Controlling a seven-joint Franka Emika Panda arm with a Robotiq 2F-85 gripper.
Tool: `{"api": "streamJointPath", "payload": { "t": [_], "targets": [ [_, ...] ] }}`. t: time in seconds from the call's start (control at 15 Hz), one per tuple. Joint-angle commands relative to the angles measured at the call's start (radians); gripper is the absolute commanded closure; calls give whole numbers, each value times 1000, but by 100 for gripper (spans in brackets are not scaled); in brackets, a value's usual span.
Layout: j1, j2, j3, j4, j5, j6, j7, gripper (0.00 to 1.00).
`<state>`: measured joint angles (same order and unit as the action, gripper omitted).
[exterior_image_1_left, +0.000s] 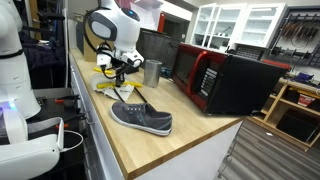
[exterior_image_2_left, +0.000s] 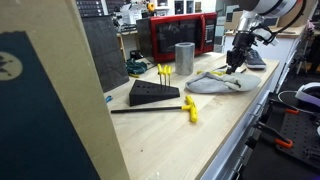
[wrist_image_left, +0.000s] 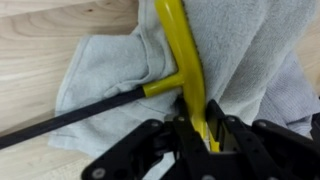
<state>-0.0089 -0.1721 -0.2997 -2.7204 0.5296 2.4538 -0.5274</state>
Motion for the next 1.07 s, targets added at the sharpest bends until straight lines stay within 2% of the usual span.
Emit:
{"api": "streamJointPath", "payload": {
  "t": [0.0,0.27,0.67,0.8,0.87,0.93,1.0],
  "targets": [
    [-22,12,17,20,15,-21,-30,94],
    [-29,-4,21,14,-1,-12,-19,94],
    [-55,-47,39,-16,-93,87,24,94],
    [-57,-46,46,-19,-111,123,34,49],
    [-55,-47,48,-21,-116,145,31,76],
    [-53,-48,48,-22,-120,160,29,92],
    [-51,-48,47,-23,-119,176,28,95]
  ]
}}
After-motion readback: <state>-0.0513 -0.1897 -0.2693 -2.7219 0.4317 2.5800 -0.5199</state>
